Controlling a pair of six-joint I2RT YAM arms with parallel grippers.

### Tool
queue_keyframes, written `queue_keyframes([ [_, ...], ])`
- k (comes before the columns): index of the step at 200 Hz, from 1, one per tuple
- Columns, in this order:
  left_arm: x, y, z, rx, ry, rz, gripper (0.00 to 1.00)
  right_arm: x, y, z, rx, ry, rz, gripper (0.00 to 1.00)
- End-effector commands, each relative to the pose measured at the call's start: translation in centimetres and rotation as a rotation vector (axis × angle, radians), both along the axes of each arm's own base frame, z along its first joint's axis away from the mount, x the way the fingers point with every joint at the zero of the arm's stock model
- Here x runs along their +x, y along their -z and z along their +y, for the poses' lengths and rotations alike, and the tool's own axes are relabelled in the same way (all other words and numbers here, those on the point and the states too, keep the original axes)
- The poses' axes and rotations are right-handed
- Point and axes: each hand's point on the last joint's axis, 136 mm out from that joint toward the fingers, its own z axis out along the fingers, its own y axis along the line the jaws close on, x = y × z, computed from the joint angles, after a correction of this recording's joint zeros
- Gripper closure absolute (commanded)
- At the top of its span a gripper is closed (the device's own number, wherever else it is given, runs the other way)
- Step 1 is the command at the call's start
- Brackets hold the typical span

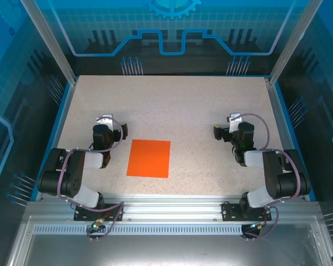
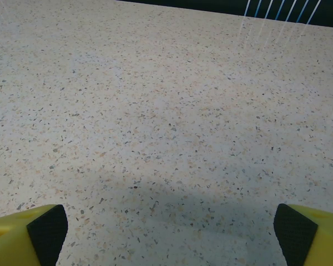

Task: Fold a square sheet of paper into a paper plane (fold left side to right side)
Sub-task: Pick up the square sheet of paper from the center of the table.

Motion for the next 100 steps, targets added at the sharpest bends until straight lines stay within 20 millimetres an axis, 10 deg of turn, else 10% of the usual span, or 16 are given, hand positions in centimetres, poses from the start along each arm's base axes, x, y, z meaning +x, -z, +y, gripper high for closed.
queue_keyframes([
  [1, 0.63, -0.88, 0.02, -0.027, 0.003, -0.027, 0.02, 0.91, -1.26, 0.18, -0.004, 0.002, -0.046, 0.0],
  [100, 0.67, -0.87, 0.02, -0.032, 0.007, -0.025, 0.01, 0.85, -1.2, 0.14, 0.002, -0.002, -0.042, 0.0],
])
